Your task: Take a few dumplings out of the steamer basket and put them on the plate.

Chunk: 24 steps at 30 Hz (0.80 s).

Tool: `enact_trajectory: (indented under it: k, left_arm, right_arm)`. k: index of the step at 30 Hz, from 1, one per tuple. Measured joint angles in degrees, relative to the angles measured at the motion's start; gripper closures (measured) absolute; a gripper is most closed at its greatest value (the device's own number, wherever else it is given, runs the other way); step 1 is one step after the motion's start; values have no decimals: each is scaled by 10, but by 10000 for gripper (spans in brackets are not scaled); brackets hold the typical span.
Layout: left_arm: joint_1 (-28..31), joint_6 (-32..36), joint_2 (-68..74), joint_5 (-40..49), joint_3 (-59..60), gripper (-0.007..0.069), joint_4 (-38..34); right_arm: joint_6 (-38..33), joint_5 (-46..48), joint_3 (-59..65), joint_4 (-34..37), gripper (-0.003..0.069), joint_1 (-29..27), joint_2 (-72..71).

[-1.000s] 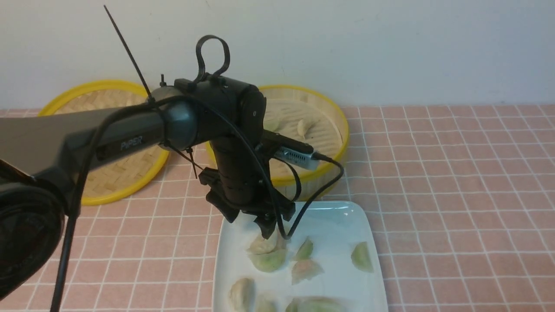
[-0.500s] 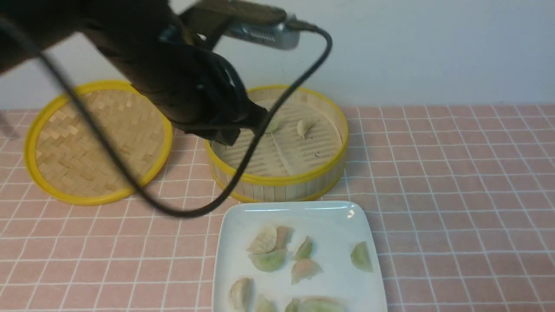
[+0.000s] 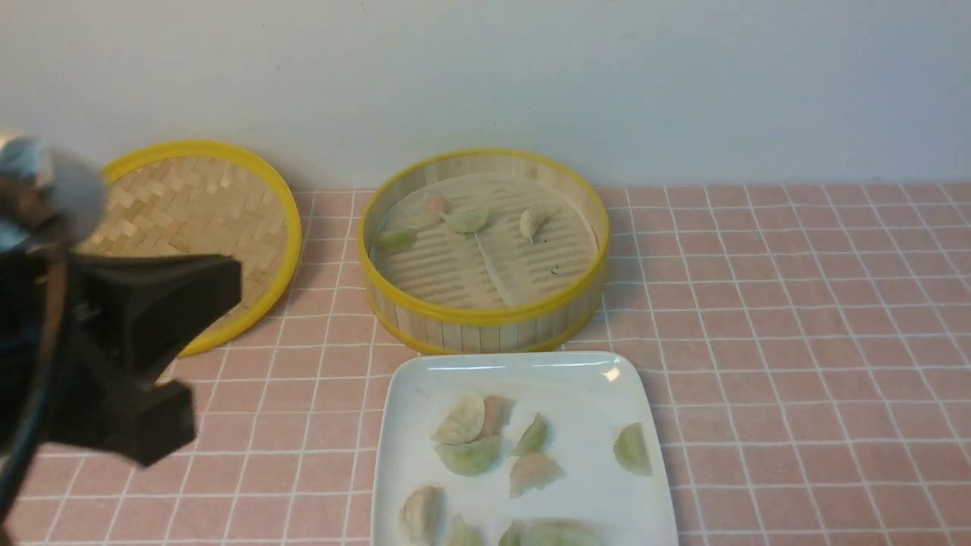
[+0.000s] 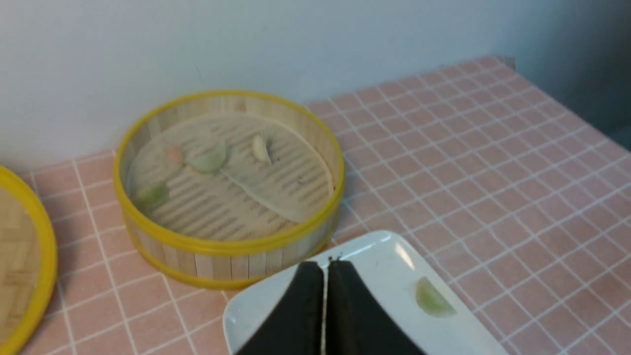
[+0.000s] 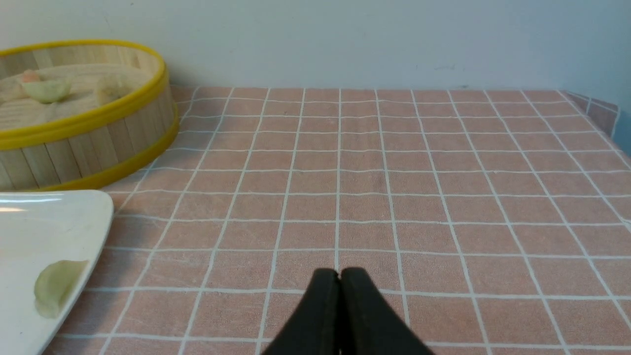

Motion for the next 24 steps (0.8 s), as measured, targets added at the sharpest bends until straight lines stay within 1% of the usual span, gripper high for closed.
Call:
enact_trajectory:
  k: [4,6,10,19,21,22,23,24]
  left_arm:
    - [0,3,-100,-27,41,631,1]
    - [0,-10,-167,-46,68,631,0]
    - [0,-13,-229,-77,105,631,20]
    - [4,-13,-253,-102,174,631,86]
    - [21,-13,-262,-111,202,631,90]
    - [54,-13,-276,-121,230,631,86]
    - [70,-13,-285,-127,243,631,86]
    - [106,-13,-300,-134,272,631,79]
  right_arm:
    - [0,0,0,0,673,0,0]
    - [0,0,0,0,673,0,0]
    - [0,0,0,0,673,0,0]
    - [0,0,0,0,673,0,0]
    - [0,0,0,0,673,0,0]
    - [0,0,0,0,673,0,0]
    - [0,0,0,0,673,0,0]
    - [0,0,0,0,673,0,0]
